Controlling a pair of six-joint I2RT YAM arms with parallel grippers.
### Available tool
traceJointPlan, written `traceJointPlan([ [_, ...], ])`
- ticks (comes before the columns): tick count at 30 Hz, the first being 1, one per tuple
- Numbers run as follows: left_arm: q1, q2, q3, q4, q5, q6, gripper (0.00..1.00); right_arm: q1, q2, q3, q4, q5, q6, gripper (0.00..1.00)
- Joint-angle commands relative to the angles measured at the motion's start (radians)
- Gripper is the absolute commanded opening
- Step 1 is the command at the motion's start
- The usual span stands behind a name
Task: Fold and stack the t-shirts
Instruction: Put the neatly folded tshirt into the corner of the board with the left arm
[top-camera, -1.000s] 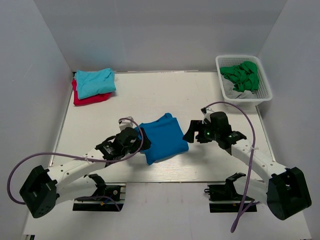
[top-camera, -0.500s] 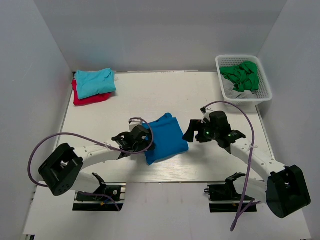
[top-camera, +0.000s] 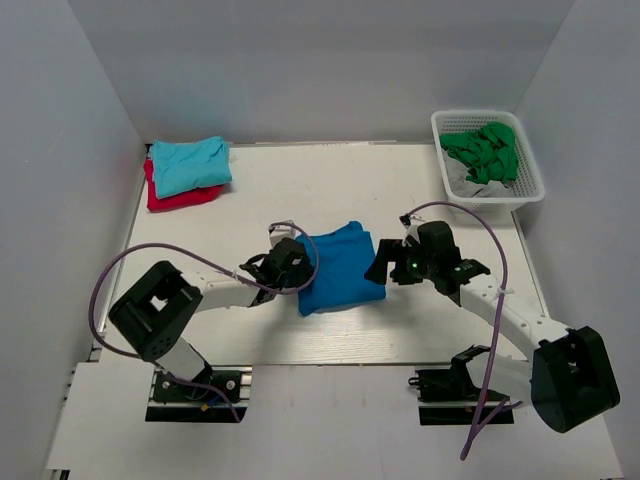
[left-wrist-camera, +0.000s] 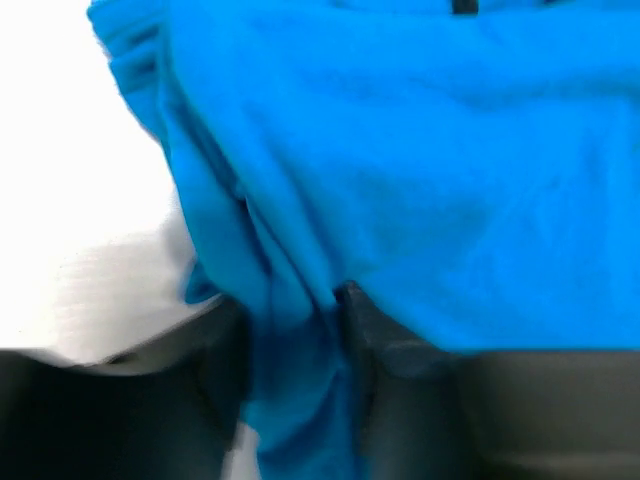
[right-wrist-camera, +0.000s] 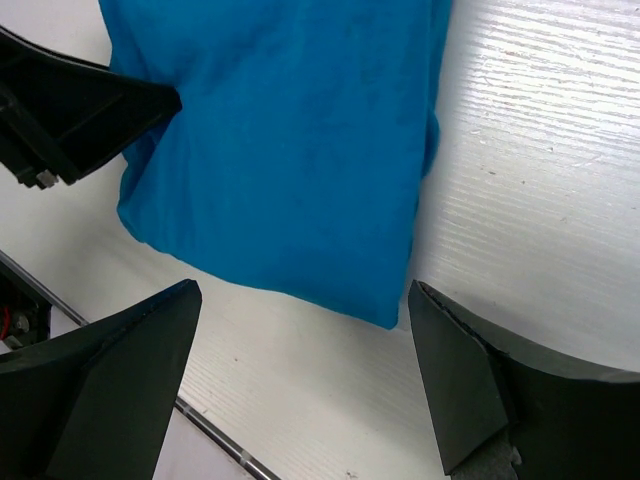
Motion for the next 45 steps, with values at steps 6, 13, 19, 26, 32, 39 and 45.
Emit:
traceJointPlan([
  [6, 0.012, 0.114, -0.012, -0.038, 0.083, 0.086, 0.06, -0.003, -0.029, 0.041, -0.024, 0.050, -0.025, 0.90],
  [13, 0.012, 0.070, 0.089, -0.126, 0.000, 0.180, 0.00, -0.003, -0.137, -0.038, -0.063, 0.111, -0.010, 0.90],
  [19, 0.034, 0.012, 0.263, -0.295, -0.129, 0.281, 0.00, -0.003, -0.201, -0.055, -0.078, 0.147, -0.007, 0.90],
  [26, 0.119, 0.002, 0.406, -0.395, -0.189, 0.496, 0.00, -0.003, -0.224, -0.050, -0.066, 0.188, -0.008, 0.90],
  [32, 0.195, -0.028, 0.486, -0.371, -0.209, 0.695, 0.00, -0.005, -0.214, -0.033, -0.064, 0.223, -0.018, 0.90],
  [39, 0.319, 0.033, 0.610, -0.317, -0.212, 0.858, 0.00, -0.002, -0.174, -0.010, -0.041, 0.262, -0.018, 0.90],
  [45, 0.408, 0.157, 0.792, -0.382, -0.172, 0.921, 0.00, -0.005, -0.160, -0.002, -0.035, 0.363, 0.005, 0.90],
])
